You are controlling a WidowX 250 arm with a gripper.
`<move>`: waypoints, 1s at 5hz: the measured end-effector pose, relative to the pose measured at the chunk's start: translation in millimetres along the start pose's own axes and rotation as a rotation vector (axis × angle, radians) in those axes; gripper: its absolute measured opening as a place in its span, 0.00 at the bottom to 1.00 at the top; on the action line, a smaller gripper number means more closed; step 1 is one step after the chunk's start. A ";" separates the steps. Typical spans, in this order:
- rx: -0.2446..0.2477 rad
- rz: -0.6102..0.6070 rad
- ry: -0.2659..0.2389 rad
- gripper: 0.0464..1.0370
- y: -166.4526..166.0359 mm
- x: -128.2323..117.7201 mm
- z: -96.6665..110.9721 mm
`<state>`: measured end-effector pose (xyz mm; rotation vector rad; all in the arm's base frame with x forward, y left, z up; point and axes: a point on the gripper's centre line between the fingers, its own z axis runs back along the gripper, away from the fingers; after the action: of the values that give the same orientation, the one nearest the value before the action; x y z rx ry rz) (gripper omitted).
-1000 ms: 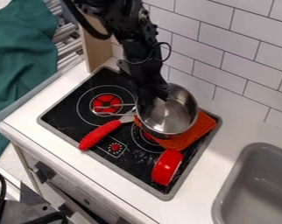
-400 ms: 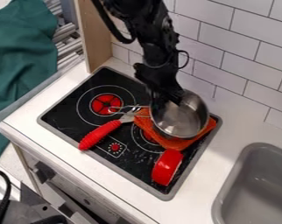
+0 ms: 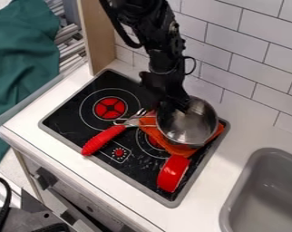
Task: Move the silver pot to the right side of the stove
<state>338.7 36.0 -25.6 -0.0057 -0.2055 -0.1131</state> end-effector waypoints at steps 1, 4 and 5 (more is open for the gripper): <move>-0.018 0.020 -0.002 0.44 1.8 -0.8 0.2; -0.034 0.122 -0.130 0.97 1.7 0.2 57.4; 0.053 0.186 -0.045 0.97 14.4 -12.7 58.3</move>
<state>316.1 52.7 29.1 0.0258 -0.2520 0.0779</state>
